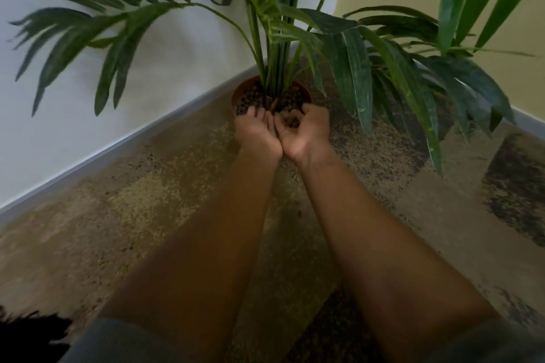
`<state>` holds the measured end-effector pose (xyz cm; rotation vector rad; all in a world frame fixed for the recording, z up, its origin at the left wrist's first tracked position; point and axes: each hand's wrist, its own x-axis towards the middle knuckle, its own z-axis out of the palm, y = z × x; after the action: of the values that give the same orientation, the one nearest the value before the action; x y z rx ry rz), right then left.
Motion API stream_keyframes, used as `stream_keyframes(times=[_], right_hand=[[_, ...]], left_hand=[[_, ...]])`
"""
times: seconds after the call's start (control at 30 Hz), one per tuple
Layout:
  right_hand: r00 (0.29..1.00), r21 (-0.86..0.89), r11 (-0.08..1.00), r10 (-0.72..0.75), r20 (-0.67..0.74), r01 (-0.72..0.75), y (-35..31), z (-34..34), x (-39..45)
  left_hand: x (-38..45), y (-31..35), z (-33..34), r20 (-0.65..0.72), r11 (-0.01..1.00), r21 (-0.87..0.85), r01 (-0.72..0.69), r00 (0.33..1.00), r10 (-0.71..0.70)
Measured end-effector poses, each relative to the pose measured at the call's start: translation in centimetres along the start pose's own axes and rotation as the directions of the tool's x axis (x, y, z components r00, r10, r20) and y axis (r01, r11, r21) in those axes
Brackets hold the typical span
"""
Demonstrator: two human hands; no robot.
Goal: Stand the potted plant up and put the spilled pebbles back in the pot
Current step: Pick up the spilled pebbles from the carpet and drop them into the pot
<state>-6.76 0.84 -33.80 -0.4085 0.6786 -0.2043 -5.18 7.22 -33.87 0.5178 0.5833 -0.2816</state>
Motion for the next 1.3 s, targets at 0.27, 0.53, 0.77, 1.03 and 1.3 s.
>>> stream_keyframes(times=[0.27, 0.53, 0.77, 1.03, 1.3], right_hand=[[0.986, -0.106, 0.993, 0.073, 0.147, -0.058, -1.0, 0.9, 0.1], [0.99, -0.171, 0.983, 0.082, 0.115, -0.061, -1.3, -1.8, -0.7], [0.988, -0.432, 0.89, 0.152, -0.029, -0.149, -1.1, -6.5, 0.3], [0.977, -0.842, 0.513, -0.029, -0.21, -0.165, 0.1, -12.6, 1.2], [0.99, -0.994, -0.049, -0.105, -0.089, -0.095, 2.1, -16.6, 0.1]], left_hand=[[-0.6, 1.6, 0.6, 0.184, 0.999, -0.002, 0.051, 0.982, -0.05], [-0.1, 0.3, -2.6, 0.166, 0.988, 0.156, 0.0, 0.986, -0.026], [0.7, -2.2, -8.0, -0.001, 0.715, 0.697, 0.063, 0.996, -0.087], [0.8, -4.9, -11.8, 0.099, 0.083, 0.992, -0.099, 0.995, 0.007], [1.5, -8.0, -14.6, 0.298, -0.399, 0.866, -0.301, 0.952, -0.071]])
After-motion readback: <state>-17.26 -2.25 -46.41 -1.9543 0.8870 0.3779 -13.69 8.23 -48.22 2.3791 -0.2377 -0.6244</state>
